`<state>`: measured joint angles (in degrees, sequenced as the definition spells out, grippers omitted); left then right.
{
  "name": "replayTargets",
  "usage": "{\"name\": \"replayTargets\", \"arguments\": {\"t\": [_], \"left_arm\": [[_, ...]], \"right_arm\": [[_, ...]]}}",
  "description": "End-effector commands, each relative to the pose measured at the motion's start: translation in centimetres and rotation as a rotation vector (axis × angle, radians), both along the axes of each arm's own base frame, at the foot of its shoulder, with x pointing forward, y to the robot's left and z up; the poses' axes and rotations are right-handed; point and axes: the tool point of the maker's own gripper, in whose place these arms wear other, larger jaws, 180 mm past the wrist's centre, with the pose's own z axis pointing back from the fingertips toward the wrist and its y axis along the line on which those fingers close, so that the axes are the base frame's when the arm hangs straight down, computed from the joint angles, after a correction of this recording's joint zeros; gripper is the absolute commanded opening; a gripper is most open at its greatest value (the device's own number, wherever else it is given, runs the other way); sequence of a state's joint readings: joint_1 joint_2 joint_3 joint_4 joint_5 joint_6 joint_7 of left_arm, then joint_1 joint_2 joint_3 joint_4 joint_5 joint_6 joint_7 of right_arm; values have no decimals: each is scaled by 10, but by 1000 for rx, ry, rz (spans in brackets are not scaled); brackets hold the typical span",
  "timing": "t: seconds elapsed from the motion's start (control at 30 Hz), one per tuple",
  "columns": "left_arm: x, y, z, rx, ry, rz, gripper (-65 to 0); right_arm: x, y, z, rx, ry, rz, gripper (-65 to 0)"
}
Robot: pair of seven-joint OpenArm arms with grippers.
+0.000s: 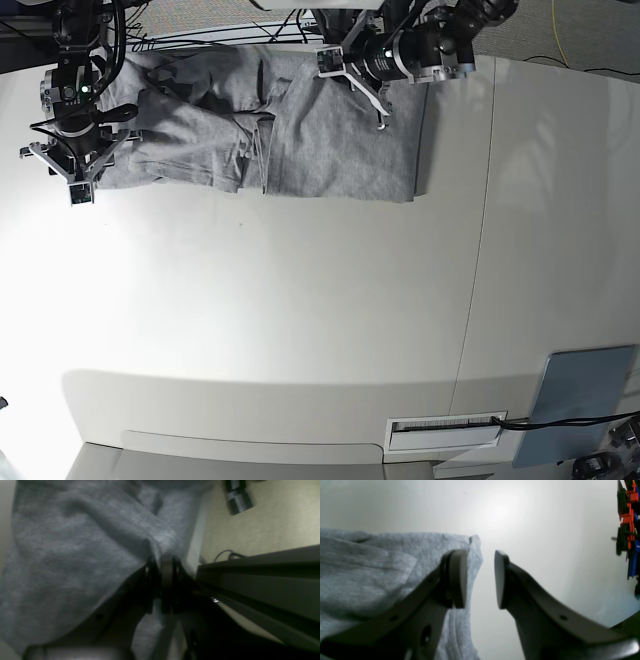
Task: Fold the T-shirt properly
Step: 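Lower the folded end onto the strip and open the left gripper, then move the left gripper back and the right gripper to the strip's other end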
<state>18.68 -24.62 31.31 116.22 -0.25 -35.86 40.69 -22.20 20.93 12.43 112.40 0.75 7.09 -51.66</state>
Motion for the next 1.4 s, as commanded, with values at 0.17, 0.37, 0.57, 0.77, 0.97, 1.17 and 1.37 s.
{"name": "replayTargets", "arguments": {"t": [0.17,0.37,0.57,0.77,0.97,1.17,1.37], "left_arm": [[28,-26,49,-337,121,231,-624],[39,-23,55,-395,174,332,-554],[30,-26,56,-397,175,269,-337],[36,-23,53,-351,114,243,-302],[100,29,52,-264,-43,485,-314],[118,87,49,-199,-87,621,-331],[88,109,42,-198,16,562,-331]], "right_arm": [[6,-5,12,-24,-36,3,-460],[6,-5,12,-24,-36,2,-460],[6,-5,12,-24,-36,2,-460],[5,-5,11,-24,-32,0,-460],[4,-5,10,-24,-23,-5,-460],[6,-4,12,-24,-39,5,-460],[6,-4,12,-24,-39,5,-460]]}}
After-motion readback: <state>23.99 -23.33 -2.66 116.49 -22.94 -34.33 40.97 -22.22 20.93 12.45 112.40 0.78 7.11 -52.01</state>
